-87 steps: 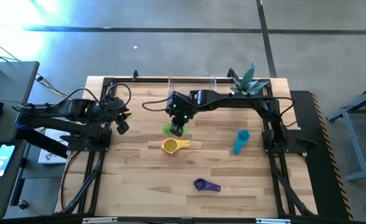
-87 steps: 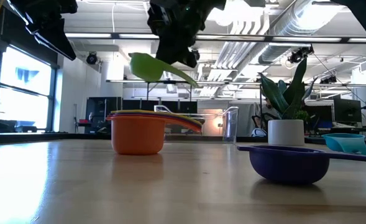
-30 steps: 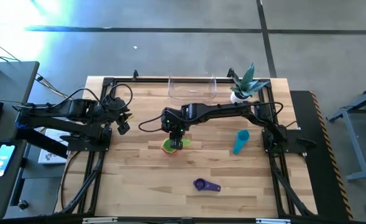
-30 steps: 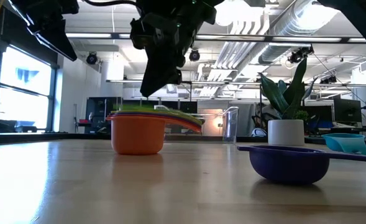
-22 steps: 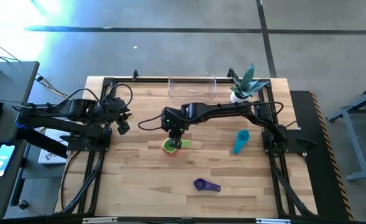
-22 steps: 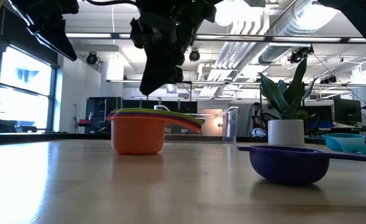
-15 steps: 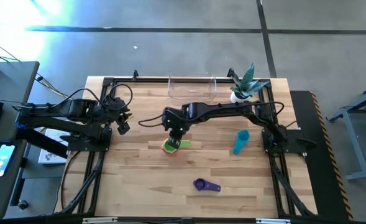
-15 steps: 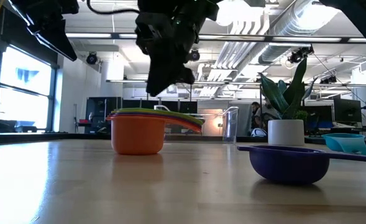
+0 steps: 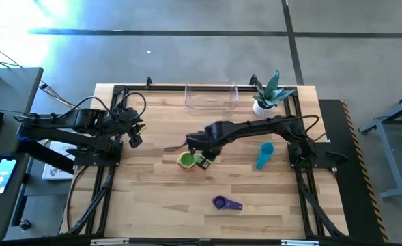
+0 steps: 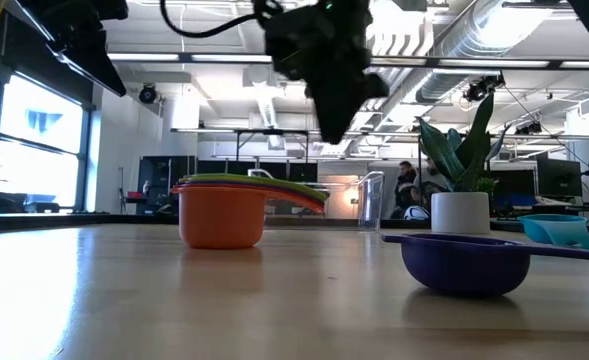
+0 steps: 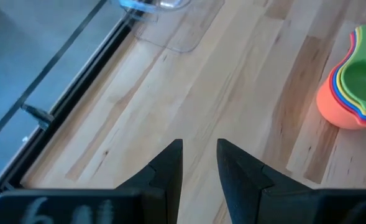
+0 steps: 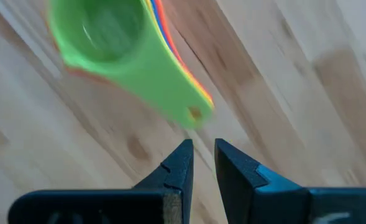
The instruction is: Nest measuring cups in basket
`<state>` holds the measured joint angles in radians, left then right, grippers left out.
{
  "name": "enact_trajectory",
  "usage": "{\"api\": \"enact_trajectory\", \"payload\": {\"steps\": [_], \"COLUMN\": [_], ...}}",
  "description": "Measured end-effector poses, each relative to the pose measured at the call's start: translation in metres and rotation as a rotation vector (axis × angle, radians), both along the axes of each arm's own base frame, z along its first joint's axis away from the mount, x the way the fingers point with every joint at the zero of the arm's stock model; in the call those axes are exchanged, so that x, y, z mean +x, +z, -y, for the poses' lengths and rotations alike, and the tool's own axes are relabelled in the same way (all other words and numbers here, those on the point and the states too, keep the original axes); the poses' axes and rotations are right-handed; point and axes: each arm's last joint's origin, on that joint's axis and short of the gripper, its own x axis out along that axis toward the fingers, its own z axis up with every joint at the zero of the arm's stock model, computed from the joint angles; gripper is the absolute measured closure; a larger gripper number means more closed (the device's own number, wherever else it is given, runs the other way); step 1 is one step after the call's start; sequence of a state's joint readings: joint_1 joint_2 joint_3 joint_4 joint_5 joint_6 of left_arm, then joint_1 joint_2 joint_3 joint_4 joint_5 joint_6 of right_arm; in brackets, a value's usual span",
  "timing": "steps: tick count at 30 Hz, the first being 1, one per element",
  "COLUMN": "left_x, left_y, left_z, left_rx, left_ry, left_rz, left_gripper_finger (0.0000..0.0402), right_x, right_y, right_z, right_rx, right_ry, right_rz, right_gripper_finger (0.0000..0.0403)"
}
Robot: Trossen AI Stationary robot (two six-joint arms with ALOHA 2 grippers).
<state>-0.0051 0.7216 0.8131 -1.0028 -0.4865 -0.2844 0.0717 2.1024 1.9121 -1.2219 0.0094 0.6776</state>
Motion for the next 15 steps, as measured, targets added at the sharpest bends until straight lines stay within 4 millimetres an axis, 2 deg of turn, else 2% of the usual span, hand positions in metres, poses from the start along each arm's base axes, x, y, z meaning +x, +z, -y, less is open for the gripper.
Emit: {"api": "enact_trajectory", "payload": {"steps": [9, 15], "left_x": [0.006, 0.006], "left_y": [0.005, 0.006], "left_z": [-0.001, -0.001], "left_rx": [0.046, 0.057], "left_ry": [-0.019, -0.032], "left_rz": [0.059, 0.057], "left_gripper_finger": [0.0312, 0.0312], "right_x": [-0.038, -0.081], "right_y": [0.012, 0.013], "right_z": [-0.02, -0.022], "right_rx": [-0.123, -0.15], "right_ry": [-0.09, -0.204], "right_rz": [-0.145, -0.177], "right_gripper_finger": [0.0345, 0.0345]}}
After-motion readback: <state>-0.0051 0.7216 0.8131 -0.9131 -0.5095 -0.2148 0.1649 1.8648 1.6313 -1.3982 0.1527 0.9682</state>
